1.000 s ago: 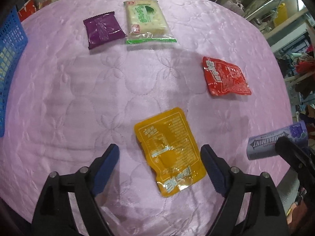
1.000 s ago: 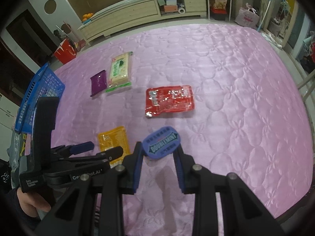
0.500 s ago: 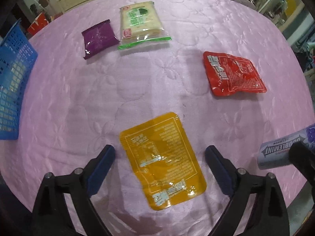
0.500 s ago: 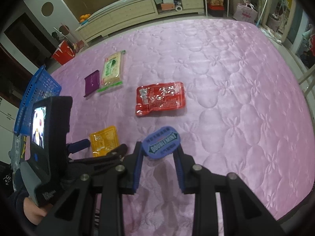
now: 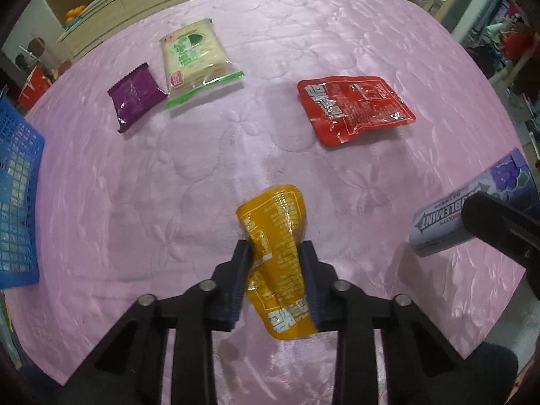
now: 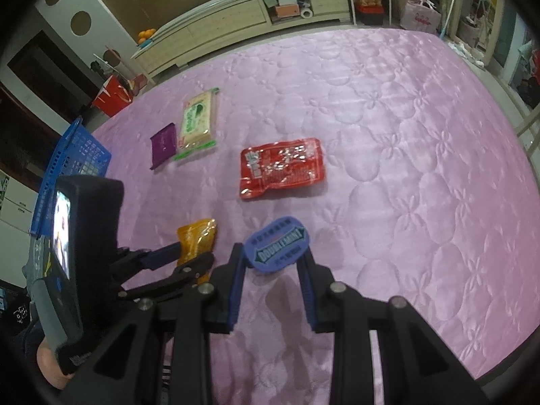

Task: Organize snacks

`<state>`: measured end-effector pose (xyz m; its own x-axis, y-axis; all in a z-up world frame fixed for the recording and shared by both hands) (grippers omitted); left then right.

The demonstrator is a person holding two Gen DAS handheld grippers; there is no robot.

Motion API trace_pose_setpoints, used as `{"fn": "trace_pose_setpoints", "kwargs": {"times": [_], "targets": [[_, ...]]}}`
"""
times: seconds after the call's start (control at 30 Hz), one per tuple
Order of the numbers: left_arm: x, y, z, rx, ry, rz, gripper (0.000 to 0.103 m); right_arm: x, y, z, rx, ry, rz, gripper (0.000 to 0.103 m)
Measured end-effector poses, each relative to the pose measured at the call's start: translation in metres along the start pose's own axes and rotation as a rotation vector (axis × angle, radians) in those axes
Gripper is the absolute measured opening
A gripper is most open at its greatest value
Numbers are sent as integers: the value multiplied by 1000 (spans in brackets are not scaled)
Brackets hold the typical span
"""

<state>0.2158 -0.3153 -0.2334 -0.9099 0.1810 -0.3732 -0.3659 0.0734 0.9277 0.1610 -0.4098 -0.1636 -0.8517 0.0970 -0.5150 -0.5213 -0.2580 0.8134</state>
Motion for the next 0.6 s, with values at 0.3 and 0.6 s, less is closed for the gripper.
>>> {"fn": "trace_pose_setpoints", "kwargs": {"times": [0.3, 0.6], "targets": [[12, 18, 39, 116, 15, -62, 11, 1, -1, 26, 3, 34, 16, 35], [5, 67, 83, 150, 50, -179, 10, -7, 7, 75, 12, 106, -3, 35]]}}
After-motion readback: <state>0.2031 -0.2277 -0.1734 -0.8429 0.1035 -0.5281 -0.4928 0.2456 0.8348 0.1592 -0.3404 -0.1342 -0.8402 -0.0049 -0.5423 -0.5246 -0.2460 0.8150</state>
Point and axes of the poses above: each gripper's, at about its wrist camera, not at the fingertips, and y roughly against the way its jaws point, z to its left, x to its underside, the point moved 2 cm from there along -y, roughly the way its jaws point, and after that the axes turned 8 degrees about -z, right-handed, at the moved point
